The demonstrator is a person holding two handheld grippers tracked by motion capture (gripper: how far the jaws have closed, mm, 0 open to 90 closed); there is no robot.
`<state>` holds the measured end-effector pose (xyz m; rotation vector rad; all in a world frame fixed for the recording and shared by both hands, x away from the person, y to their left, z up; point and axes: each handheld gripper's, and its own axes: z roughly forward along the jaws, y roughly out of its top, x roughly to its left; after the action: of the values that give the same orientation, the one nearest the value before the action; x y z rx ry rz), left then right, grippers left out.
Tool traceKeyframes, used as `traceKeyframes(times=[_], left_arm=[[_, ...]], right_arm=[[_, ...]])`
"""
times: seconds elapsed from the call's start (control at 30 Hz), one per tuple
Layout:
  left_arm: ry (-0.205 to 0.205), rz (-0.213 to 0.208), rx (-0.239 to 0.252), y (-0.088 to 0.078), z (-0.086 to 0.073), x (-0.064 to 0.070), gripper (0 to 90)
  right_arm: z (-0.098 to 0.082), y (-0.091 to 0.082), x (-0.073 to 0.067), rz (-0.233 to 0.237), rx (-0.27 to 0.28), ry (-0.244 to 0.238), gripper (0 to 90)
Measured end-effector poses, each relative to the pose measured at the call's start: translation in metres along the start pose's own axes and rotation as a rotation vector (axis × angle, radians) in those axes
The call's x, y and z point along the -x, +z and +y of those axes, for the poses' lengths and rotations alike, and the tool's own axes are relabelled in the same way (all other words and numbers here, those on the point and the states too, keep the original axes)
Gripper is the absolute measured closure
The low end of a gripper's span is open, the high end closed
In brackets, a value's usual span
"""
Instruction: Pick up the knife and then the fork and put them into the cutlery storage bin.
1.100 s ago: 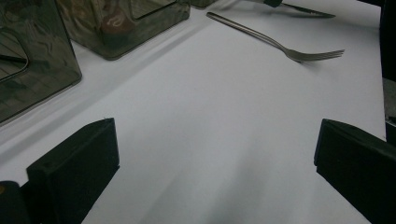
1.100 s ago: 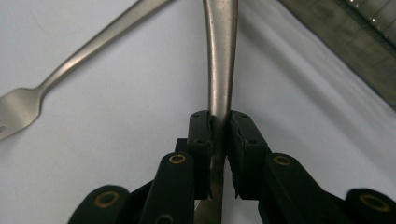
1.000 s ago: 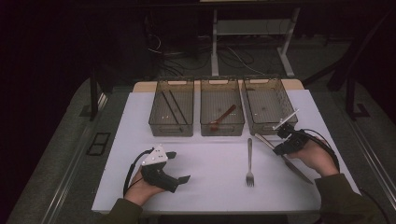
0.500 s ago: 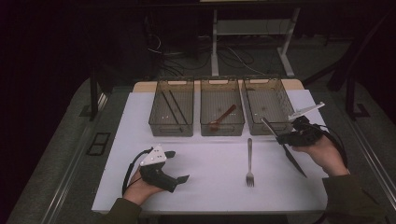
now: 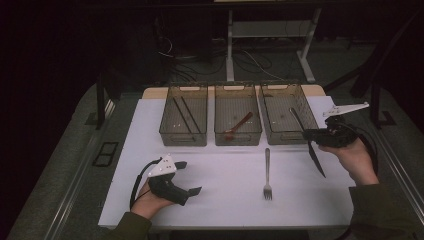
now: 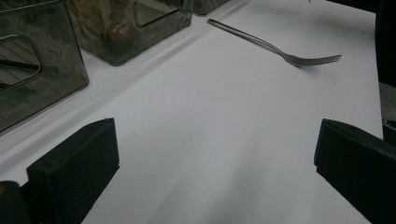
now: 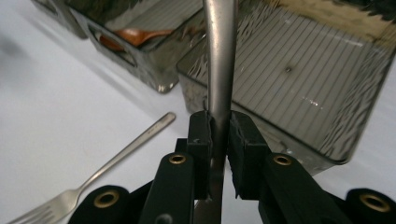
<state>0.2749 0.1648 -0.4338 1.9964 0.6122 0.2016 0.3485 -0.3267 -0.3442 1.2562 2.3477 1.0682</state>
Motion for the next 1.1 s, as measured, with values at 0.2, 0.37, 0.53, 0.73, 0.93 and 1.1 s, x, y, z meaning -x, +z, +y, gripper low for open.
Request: traceKeyframes(times=[0.2, 0.37, 0.53, 0.73, 0.93, 1.1], left_arm=[[-0.009, 0.002, 0.001, 0.0, 0.0, 0.0, 0.0], [-0.012, 0.012, 0.004, 0.0, 0.001, -0.001, 0.0], [-0.025, 0.021, 0.009, -0.001, 0.001, -0.003, 0.0], [-0.023, 0.025, 0.014, 0.0, 0.001, -0.002, 0.0], [-0.007, 0.084, -0.007, 0.002, 0.002, 0.001, 0.0], [0.001, 0.09, -0.011, 0.002, 0.003, 0.001, 0.0]], right_arm=[[0.013, -0.013, 0.007, -0.022, 0.065, 0.024, 78.4], [0.029, -0.015, 0.014, -0.036, 0.095, 0.03, 78.3], [0.048, -0.014, 0.021, -0.039, 0.123, 0.044, 78.3], [0.072, -0.01, 0.026, -0.067, 0.143, 0.033, 78.3], [0.092, 0.002, 0.032, -0.088, 0.145, 0.039, 78.3], [0.105, 0.013, 0.04, -0.108, 0.162, 0.046, 78.3]])
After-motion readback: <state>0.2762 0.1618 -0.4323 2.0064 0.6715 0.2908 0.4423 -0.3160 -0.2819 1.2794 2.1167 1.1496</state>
